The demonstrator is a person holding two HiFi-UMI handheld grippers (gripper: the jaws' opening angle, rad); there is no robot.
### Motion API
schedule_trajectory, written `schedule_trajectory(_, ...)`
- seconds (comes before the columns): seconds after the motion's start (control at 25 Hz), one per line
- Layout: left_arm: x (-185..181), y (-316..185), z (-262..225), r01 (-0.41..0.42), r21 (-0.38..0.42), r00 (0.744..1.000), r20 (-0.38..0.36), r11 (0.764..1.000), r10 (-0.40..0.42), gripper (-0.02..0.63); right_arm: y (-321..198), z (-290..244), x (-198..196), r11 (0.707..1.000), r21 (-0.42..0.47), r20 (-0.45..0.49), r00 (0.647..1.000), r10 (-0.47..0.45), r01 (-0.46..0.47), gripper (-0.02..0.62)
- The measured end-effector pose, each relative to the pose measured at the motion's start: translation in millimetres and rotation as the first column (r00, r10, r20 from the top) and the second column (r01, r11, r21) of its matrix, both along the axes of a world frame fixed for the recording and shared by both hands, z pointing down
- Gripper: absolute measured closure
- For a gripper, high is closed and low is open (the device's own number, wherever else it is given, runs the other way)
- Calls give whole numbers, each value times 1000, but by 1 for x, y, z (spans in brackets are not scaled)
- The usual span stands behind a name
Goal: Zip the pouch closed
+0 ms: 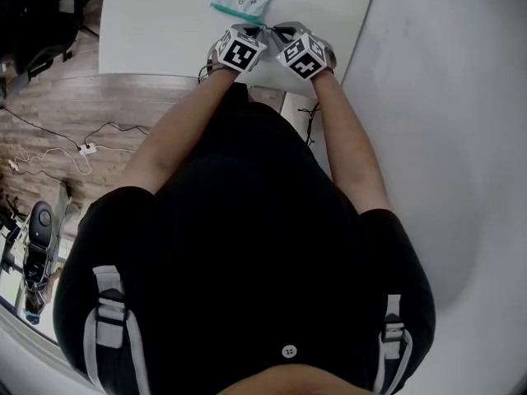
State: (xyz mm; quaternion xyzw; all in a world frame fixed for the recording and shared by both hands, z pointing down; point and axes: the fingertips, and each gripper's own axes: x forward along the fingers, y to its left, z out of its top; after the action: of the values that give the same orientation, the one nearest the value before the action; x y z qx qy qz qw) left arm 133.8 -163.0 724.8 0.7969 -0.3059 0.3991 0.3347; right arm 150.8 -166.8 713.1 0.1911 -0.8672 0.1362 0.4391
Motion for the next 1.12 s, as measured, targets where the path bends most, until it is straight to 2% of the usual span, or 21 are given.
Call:
schedule_trajectory(0.56, -13, -6, -9, 22, 22, 1000, 11, 1000, -22, 597, -3, -5, 6, 1000, 10, -12, 1000, 23, -23, 586)
schedule_trajectory(1.12, -42, -16, -16, 94, 32, 995, 15, 995, -94, 597, -9, -8, 10, 999, 22, -29, 999, 40, -39, 586)
